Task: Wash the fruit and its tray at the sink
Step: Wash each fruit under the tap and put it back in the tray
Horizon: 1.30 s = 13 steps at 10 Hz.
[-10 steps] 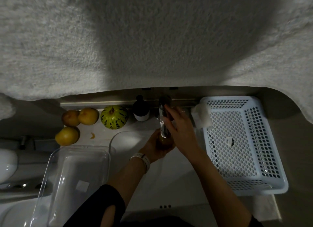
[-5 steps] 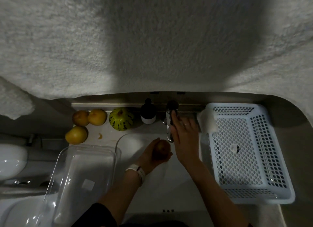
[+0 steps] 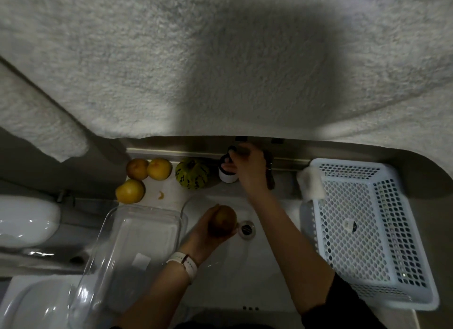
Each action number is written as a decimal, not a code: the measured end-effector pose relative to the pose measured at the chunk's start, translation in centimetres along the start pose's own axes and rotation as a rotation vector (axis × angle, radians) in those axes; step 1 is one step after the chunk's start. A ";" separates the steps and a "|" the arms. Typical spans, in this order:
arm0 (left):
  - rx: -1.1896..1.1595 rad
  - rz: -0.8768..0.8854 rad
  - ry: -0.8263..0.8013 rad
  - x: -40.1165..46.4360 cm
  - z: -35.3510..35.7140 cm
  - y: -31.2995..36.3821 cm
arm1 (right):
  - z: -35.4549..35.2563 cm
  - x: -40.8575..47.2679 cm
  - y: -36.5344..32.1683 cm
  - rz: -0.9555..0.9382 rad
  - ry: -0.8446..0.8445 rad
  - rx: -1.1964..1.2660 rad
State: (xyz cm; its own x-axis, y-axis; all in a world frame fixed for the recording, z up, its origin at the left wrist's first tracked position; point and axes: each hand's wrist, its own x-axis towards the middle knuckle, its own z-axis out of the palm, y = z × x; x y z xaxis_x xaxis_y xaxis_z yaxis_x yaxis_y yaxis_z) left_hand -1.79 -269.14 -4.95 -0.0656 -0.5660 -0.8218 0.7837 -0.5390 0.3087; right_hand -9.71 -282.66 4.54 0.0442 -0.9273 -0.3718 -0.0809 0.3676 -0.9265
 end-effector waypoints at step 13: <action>-0.285 -0.028 -0.178 -1.7 0.7 2.5 | -1.0 -2.9 0.1 0.074 0.025 0.094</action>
State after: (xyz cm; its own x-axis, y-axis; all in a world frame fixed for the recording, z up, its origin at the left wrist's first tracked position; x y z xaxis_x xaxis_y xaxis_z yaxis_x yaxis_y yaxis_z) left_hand -0.11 -269.96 -2.43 -0.1772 -0.6672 -0.7235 0.9195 -0.3744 0.1200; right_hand -10.84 -279.94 5.56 0.0165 -0.8982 -0.4392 0.0112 0.4394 -0.8982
